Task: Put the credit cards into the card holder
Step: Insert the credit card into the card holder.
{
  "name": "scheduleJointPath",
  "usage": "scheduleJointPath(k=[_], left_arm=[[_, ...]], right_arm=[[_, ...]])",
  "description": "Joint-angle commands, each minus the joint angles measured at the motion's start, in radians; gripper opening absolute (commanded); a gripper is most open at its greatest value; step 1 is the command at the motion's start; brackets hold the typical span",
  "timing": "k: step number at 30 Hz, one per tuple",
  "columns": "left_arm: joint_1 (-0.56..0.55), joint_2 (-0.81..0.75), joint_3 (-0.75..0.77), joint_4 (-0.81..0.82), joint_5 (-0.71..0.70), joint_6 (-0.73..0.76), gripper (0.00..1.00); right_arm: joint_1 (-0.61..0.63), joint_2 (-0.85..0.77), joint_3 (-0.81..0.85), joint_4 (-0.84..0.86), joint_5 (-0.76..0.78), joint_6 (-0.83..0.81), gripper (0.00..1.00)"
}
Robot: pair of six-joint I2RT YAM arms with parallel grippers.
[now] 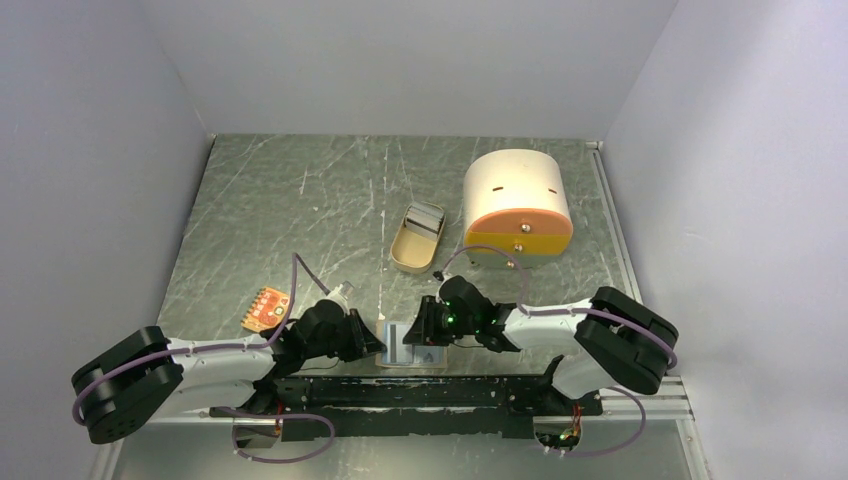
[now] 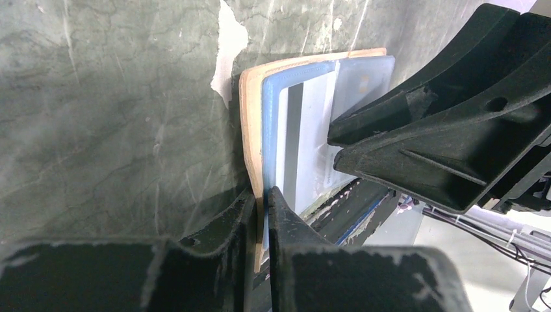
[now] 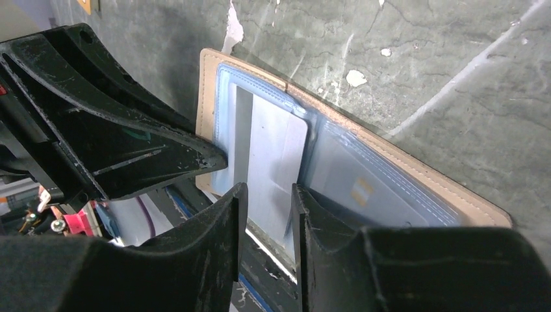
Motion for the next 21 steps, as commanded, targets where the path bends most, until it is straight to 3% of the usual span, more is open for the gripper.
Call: scheduleJointPath(k=[1, 16, 21], left_arm=[[0.003, 0.004, 0.033, 0.015, 0.029, 0.020, 0.16], [0.003, 0.010, 0.038, 0.048, 0.050, 0.033, 0.22], [0.003, -0.026, 0.033, 0.061, 0.048, 0.040, 0.24]], right_arm=[[0.012, 0.022, -0.010, 0.039, -0.004, 0.017, 0.36], [0.015, 0.058, -0.026, 0.152, -0.032, 0.040, 0.36], [0.015, 0.061, -0.057, 0.225, -0.056, 0.082, 0.32]])
